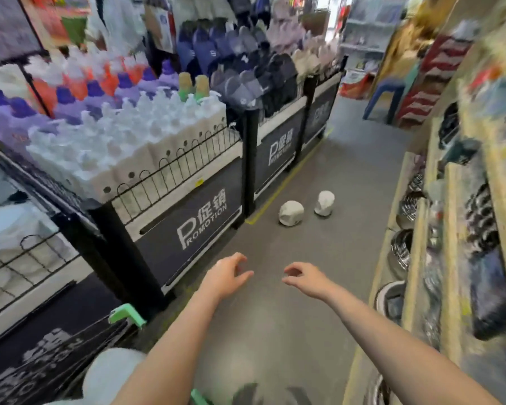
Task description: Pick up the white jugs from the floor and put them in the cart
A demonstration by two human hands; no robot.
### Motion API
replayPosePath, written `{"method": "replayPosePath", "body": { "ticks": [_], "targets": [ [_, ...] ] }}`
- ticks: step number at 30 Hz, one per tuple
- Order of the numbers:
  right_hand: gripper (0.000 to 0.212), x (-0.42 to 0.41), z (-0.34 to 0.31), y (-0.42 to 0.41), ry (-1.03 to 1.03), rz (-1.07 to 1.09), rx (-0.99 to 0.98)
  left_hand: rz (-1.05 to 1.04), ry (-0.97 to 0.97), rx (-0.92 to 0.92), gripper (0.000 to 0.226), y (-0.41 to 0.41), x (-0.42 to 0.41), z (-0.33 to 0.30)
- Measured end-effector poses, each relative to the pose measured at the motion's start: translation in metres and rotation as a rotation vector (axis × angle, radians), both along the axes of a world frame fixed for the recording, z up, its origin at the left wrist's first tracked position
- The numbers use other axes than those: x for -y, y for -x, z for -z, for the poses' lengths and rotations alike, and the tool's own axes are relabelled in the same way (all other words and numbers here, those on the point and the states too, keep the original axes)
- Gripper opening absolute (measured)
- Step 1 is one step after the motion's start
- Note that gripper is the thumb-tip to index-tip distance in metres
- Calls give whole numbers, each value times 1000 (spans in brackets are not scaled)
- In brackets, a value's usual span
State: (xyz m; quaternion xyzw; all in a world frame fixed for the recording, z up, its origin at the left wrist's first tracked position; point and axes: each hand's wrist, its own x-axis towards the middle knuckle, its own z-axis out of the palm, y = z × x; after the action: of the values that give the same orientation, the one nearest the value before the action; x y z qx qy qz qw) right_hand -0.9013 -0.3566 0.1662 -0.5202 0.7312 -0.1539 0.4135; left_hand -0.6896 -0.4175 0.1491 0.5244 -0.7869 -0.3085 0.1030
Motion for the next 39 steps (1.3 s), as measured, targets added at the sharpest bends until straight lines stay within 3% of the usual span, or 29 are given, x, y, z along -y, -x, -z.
{"method": "replayPosePath", "body": {
  "ticks": [10, 26, 39],
  "targets": [
    [33, 98, -20, 202, 100, 293, 51, 170, 28, -122, 38, 227, 143, -44],
    [38, 333, -5, 390, 147, 588, 132, 381, -33, -177, 36, 428, 450, -35],
    [40, 490, 87, 555, -32, 674, 225, 480, -116, -7, 44, 581, 630, 46]
  ]
}}
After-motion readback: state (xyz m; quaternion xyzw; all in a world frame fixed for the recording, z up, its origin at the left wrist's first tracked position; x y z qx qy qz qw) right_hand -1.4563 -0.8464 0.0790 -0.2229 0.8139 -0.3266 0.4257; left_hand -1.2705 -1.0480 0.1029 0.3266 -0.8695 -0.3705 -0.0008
